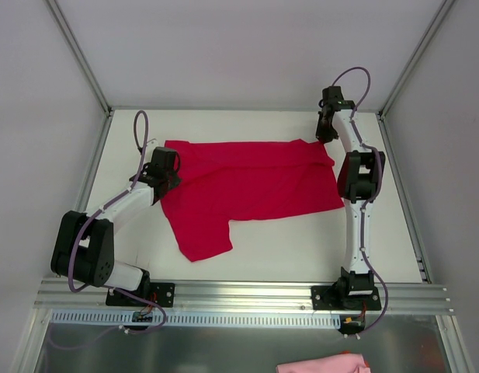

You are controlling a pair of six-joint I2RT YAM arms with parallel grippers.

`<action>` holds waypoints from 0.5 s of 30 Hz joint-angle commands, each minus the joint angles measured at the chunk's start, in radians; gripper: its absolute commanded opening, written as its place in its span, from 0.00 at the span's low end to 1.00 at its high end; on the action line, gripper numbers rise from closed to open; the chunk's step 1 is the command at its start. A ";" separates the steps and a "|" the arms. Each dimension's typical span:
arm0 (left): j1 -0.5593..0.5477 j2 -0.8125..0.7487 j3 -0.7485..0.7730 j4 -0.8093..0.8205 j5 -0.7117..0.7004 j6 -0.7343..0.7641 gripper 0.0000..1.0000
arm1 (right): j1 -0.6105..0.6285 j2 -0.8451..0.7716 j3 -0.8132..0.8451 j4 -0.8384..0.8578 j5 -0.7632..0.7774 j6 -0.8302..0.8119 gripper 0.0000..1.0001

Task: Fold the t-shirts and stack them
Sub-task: Fold the flattened tshirt in 1/3 of the way

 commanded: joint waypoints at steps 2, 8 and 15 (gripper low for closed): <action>-0.012 -0.033 -0.007 0.011 -0.005 -0.011 0.00 | -0.004 -0.013 0.032 0.010 0.000 0.007 0.01; -0.012 -0.029 -0.009 0.013 -0.010 -0.010 0.00 | -0.004 -0.017 0.037 0.024 0.023 0.007 0.01; -0.017 -0.028 -0.006 0.017 -0.008 -0.005 0.00 | -0.006 -0.033 0.024 0.063 -0.003 0.016 0.30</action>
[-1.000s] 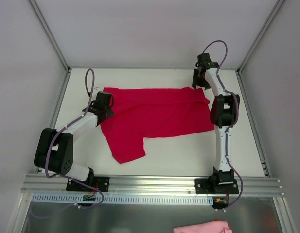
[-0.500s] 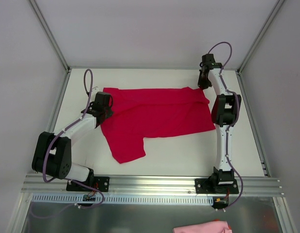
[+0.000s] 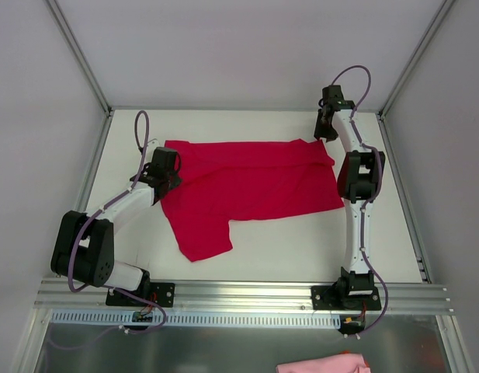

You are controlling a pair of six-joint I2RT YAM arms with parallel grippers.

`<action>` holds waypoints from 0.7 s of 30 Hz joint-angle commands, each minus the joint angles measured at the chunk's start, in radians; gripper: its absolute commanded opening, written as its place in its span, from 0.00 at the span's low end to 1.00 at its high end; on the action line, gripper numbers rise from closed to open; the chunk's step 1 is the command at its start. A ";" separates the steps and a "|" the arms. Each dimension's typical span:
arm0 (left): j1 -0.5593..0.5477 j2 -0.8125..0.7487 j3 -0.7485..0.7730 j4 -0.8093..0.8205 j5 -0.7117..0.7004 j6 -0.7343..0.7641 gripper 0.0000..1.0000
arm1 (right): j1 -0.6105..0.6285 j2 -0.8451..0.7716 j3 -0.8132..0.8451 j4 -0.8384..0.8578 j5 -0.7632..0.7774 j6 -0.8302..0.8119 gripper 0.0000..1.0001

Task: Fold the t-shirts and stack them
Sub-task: Fold the flattened tshirt in 1/3 of the way

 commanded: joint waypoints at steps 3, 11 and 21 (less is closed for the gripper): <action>-0.012 -0.031 -0.002 0.015 -0.008 -0.001 0.00 | -0.001 0.006 0.083 -0.025 -0.049 0.015 0.44; -0.015 -0.031 -0.004 0.018 -0.006 0.001 0.00 | -0.014 0.016 0.082 -0.042 -0.072 0.028 0.38; -0.021 -0.043 -0.005 0.016 -0.005 -0.001 0.00 | -0.031 0.029 0.082 -0.092 -0.095 0.041 0.43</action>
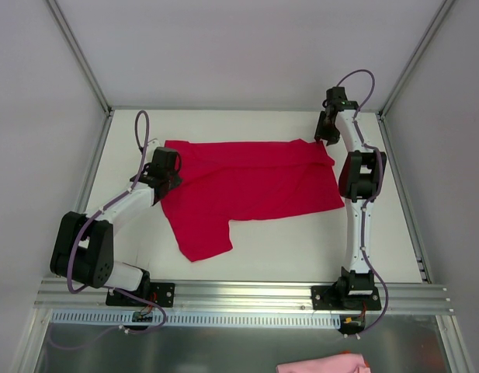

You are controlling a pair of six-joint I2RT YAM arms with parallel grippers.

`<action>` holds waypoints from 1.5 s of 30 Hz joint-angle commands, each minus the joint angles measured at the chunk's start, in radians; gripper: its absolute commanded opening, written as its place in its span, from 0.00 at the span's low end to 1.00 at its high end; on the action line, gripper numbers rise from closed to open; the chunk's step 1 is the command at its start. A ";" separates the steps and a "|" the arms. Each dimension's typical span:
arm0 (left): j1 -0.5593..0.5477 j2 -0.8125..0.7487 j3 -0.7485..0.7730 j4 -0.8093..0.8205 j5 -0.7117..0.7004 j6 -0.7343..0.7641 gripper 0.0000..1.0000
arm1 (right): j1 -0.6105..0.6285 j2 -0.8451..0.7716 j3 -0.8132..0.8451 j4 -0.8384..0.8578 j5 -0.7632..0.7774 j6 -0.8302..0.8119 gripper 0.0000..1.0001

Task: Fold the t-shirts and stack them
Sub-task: Fold the flattened tshirt in 1/3 of the way

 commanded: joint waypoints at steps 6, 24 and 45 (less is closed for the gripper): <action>-0.017 -0.037 -0.008 0.012 -0.015 -0.001 0.00 | -0.014 0.013 0.057 -0.041 -0.035 0.012 0.29; -0.029 -0.040 -0.013 0.012 -0.027 0.004 0.00 | 0.001 -0.077 -0.042 0.224 0.069 -0.090 0.01; -0.054 -0.040 -0.010 0.000 -0.052 0.007 0.00 | 0.035 -0.194 -0.222 0.600 0.258 -0.258 0.01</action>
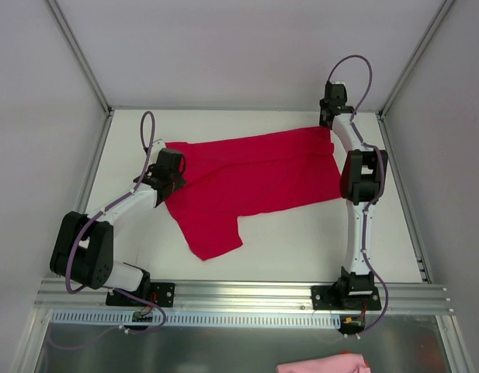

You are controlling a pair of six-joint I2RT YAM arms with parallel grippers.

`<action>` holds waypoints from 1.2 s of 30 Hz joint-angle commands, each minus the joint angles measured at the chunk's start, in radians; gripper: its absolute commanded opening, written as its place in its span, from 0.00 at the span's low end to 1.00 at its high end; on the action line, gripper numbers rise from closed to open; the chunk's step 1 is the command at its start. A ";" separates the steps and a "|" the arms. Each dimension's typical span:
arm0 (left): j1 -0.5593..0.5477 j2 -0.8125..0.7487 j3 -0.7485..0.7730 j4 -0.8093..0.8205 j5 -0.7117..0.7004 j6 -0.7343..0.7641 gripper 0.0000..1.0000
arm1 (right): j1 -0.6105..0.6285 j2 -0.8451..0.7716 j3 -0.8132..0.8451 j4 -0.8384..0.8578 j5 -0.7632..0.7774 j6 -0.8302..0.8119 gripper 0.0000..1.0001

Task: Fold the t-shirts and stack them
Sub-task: Fold the flattened tshirt in 1/3 of the way

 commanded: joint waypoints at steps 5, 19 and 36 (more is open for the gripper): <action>-0.013 -0.035 -0.006 0.000 -0.030 0.008 0.00 | 0.018 -0.083 -0.016 0.158 0.141 -0.068 0.01; -0.053 -0.037 -0.012 0.006 0.002 -0.003 0.00 | 0.060 -0.150 -0.041 0.165 0.208 -0.062 0.74; -0.156 -0.101 -0.053 -0.031 -0.037 -0.046 0.00 | 0.153 -0.309 -0.196 0.137 0.188 -0.057 0.74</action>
